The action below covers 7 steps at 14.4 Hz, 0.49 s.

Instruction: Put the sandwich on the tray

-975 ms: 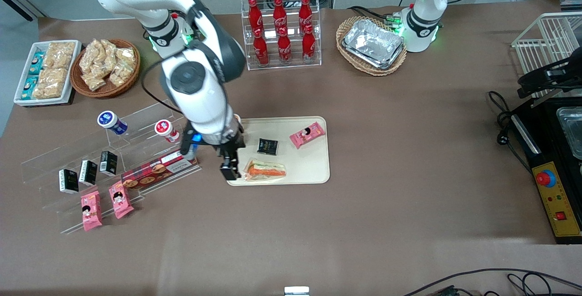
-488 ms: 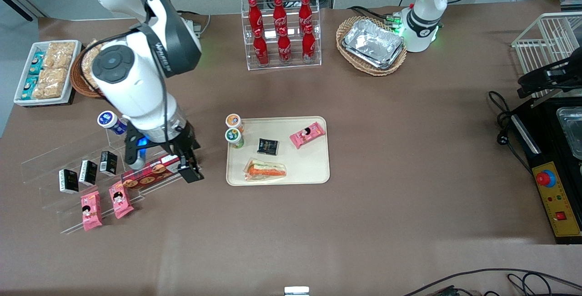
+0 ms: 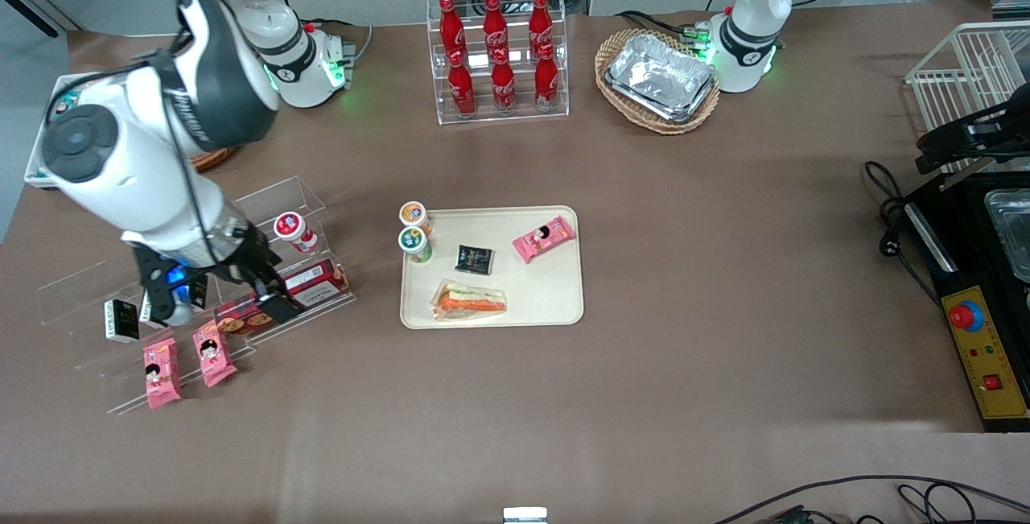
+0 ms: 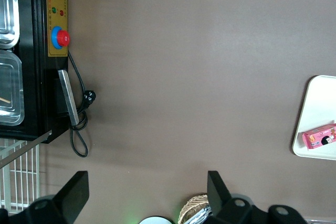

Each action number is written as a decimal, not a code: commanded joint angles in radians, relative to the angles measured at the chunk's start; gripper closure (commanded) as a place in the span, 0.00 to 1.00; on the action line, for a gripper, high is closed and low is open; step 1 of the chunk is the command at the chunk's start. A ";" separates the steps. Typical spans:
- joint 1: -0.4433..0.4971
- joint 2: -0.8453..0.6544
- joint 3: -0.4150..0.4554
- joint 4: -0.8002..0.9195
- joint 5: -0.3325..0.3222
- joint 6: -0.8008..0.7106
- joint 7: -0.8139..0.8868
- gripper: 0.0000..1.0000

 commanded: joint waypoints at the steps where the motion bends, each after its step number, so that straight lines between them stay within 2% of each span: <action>1: -0.082 -0.037 0.084 -0.026 -0.010 -0.040 -0.101 0.00; 3: -0.115 -0.058 0.084 -0.028 -0.010 -0.043 -0.167 0.00; 7: -0.207 -0.108 0.093 -0.057 -0.003 -0.050 -0.405 0.00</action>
